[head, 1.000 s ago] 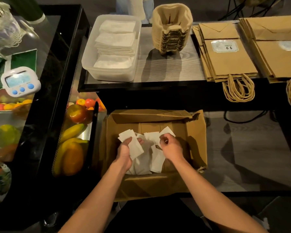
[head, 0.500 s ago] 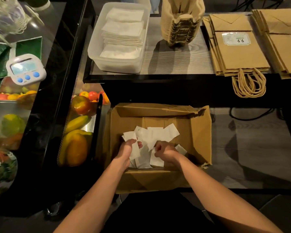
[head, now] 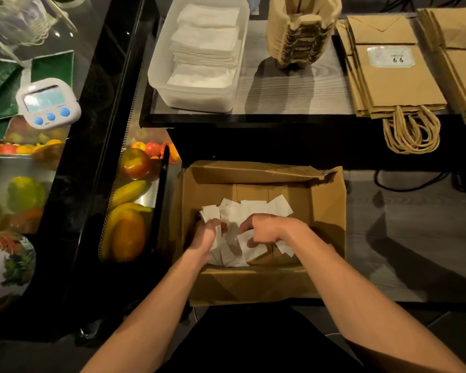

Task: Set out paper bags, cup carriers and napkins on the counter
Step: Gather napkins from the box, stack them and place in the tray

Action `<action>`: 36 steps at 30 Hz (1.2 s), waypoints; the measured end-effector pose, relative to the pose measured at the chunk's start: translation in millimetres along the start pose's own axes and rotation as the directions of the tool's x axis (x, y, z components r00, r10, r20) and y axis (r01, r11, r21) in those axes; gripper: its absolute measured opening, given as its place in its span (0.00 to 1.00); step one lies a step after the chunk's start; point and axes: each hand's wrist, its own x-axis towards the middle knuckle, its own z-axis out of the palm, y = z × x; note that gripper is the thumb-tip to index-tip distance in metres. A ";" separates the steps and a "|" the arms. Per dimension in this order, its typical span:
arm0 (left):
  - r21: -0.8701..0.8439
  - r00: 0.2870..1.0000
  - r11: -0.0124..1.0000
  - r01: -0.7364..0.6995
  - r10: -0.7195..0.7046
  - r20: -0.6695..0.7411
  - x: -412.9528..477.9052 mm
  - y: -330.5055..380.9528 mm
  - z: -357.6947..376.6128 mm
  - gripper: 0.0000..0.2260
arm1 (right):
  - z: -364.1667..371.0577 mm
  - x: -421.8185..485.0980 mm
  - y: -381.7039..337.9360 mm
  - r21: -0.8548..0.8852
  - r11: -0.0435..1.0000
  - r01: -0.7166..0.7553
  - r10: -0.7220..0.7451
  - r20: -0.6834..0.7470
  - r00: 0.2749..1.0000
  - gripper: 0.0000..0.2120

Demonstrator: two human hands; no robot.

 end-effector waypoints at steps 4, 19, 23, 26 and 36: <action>0.073 0.999 0.997 -0.004 0.007 -0.048 -0.3 -0.8 -1.6 0.18 | 14.8 32.2 -16.5 -0.108 0.992 0.069 -0.093 -0.237 0.967 0.21; -0.055 0.996 0.997 0.045 -0.049 -0.071 -1.4 -2.1 -7.2 0.04 | 56.6 38.1 0.3 0.120 0.981 -0.150 0.176 -0.250 0.952 0.23; -0.097 0.996 0.994 0.059 -0.064 -0.054 2.8 -4.5 -9.0 0.11 | 45.3 26.2 5.0 0.688 0.720 -0.090 0.267 -0.155 0.951 0.13; -0.076 0.997 0.995 0.058 -0.062 -0.039 4.5 -6.7 -9.1 0.10 | 44.1 27.1 5.2 0.886 0.449 -0.115 0.342 -0.052 0.938 0.16; 0.100 0.993 0.988 0.115 -0.112 -0.042 4.6 -8.4 -8.9 0.05 | 68.5 34.1 -32.9 0.458 0.789 -0.409 0.497 -0.085 0.864 0.14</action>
